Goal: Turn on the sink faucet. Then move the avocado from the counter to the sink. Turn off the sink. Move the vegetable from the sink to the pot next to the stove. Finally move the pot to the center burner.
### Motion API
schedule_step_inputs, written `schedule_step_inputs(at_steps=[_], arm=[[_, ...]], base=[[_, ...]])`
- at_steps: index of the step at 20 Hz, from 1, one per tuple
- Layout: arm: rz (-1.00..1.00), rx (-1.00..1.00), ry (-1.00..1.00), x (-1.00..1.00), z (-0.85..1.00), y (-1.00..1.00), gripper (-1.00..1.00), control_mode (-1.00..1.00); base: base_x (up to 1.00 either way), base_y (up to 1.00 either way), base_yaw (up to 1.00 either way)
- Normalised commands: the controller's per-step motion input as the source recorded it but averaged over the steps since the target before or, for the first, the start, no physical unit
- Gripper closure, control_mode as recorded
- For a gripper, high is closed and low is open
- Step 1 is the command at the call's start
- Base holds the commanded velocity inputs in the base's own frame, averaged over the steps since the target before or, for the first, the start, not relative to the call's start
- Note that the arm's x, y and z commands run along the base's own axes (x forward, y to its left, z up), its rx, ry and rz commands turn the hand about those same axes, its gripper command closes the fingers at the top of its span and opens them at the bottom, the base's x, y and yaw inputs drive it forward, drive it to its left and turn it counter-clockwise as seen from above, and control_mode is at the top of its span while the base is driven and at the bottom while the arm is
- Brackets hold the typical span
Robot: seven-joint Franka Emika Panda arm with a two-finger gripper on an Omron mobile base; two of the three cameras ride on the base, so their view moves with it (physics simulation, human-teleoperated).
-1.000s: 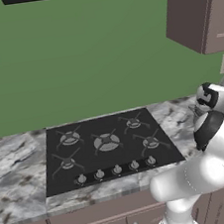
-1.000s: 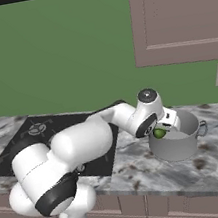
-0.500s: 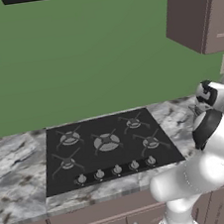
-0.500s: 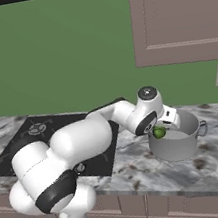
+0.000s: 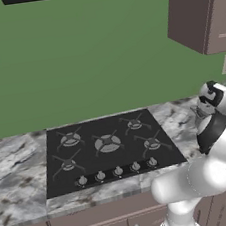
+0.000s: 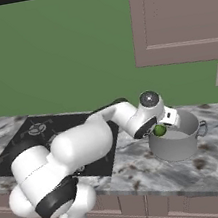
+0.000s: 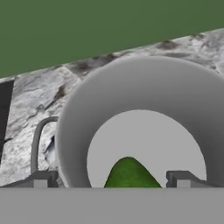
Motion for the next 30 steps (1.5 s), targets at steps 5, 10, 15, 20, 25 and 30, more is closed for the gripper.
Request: schedule_step_inputs(at_steps=[5, 10, 15, 20, 25, 30], arm=[[0.00, 0.00, -0.23, 0.00, 0.09, 0.00, -1.00, -1.00], [0.00, 0.00, -0.16, 0.00, 0.22, -0.04, -1.00, -1.00], [-0.04, 0.00, -0.03, 0.00, 0.42, -0.07, -1.00, -1.00], [-0.04, 0.00, 0.00, -0.15, 0.27, -0.03, -1.00, -1.00], [0.00, -0.01, 0.00, -0.53, 0.17, 0.08, -1.00, -1.00], [0.00, -0.10, 0.02, -0.49, 0.23, 0.50, -1.00, -1.00]], base=[[0.00, 0.00, 0.00], [0.00, 0.00, 0.00], [0.00, 0.00, 0.00], [0.00, 0.00, 0.00], [0.00, 0.00, 0.00], [0.00, 0.00, 0.00]])
